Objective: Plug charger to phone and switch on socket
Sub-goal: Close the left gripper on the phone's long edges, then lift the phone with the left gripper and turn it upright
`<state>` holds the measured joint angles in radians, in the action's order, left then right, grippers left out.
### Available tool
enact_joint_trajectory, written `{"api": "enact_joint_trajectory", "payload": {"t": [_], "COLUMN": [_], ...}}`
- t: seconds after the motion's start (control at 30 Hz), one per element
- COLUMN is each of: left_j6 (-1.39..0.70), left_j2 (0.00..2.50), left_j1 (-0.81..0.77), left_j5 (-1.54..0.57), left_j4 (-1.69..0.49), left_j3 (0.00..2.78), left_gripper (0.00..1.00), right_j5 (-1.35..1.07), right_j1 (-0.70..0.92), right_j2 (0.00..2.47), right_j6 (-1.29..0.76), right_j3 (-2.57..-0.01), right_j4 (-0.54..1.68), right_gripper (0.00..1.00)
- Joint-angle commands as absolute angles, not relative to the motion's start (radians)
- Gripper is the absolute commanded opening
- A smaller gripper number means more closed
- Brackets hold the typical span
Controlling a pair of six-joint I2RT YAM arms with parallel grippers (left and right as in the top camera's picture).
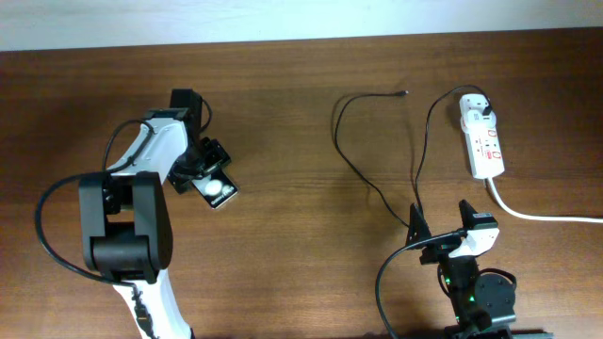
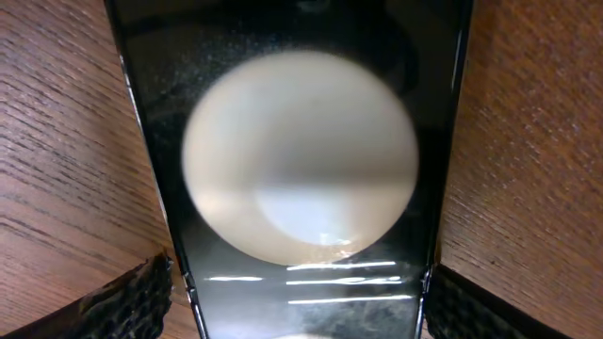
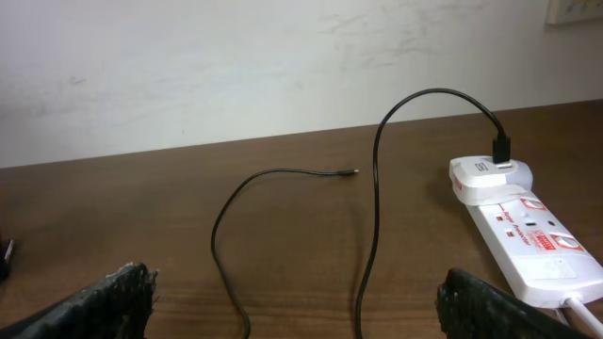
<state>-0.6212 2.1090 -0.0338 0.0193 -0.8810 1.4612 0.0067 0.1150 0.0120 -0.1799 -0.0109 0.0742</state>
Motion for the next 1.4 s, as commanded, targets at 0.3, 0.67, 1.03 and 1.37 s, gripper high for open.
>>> {"api": "enact_joint_trajectory", "payload": {"t": [0.3,0.67,1.03,1.37], "left_j6": [-0.609,-0.565,-0.445,-0.387], "left_j2": [2.208,2.197,1.963,1.365], "left_j1": [-0.026,-0.026,-0.023,-0.023], "left_j5": [0.004,0.004,-0.12,-0.135], "left_j4": [-1.015,-1.496,-1.688,-1.688], "left_j3": [1.554,2.094,2.432,2.427], "left_gripper": [0.68,0.67,0.66,0.66], "right_j5": [0.005,0.005,0.005,0.005], "right_j1": [0.124,0.124,0.124,0.124], "right_j2": [0.006,0.006,0.006,0.006], "right_j6": [-0.172,-0.172,-0.172,-0.172], "right_j3": [-0.006,-0.006,-0.006,-0.006], "right_j4": [0.08,0.08,0.08,0.08], "right_gripper": [0.99,0.99,0.99,0.99]}}
